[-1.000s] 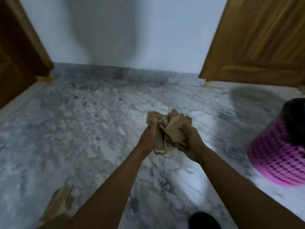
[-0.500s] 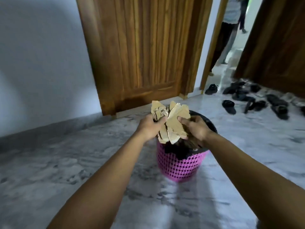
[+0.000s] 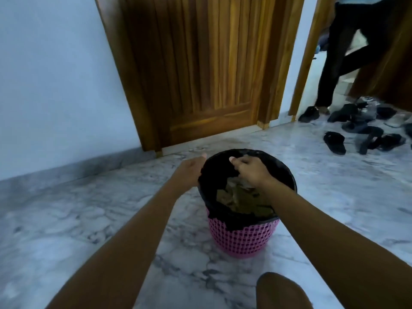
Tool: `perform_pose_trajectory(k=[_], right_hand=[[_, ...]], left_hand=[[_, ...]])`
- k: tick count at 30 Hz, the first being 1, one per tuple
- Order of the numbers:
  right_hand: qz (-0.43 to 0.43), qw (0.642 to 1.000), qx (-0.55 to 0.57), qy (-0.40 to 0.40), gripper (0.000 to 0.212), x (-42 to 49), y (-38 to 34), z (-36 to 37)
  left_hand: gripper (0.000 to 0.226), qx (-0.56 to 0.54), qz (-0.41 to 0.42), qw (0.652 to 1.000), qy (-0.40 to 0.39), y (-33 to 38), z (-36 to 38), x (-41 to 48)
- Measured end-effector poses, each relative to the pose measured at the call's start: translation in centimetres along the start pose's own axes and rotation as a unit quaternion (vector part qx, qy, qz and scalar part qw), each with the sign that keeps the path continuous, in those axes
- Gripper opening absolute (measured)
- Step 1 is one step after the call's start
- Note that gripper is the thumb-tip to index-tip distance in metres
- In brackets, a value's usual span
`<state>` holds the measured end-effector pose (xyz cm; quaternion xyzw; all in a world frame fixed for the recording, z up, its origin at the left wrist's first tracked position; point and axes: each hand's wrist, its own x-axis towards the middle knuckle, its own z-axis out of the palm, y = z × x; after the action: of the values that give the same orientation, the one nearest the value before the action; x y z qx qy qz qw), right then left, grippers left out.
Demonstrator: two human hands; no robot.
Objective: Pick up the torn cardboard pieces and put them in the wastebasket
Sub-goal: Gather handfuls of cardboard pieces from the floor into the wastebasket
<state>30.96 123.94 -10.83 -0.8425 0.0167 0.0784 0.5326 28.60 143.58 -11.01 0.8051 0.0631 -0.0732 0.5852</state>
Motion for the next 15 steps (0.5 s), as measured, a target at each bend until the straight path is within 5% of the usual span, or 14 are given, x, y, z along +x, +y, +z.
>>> perform_pose_trajectory(k=[5,9,15], right_hand=[[-0.112,0.98,-0.051,-0.156,0.027,-1.1,-5.9,13.9],[-0.182,0.937,-0.078,-0.289,0.026,-7.1,-8.7,28.6],[-0.324,0.791,-0.116,-0.506,0.011,-26.6,-9.9,43.0]], left_hand=[[0.056,0.05,0.002,0.985,0.165,-4.4,-9.9,-7.1],[0.059,0.053,-0.087,0.927,0.36,-10.0,-18.6,-19.4],[0.059,0.043,-0.235,0.796,0.556,-18.4,-21.6,-43.7]])
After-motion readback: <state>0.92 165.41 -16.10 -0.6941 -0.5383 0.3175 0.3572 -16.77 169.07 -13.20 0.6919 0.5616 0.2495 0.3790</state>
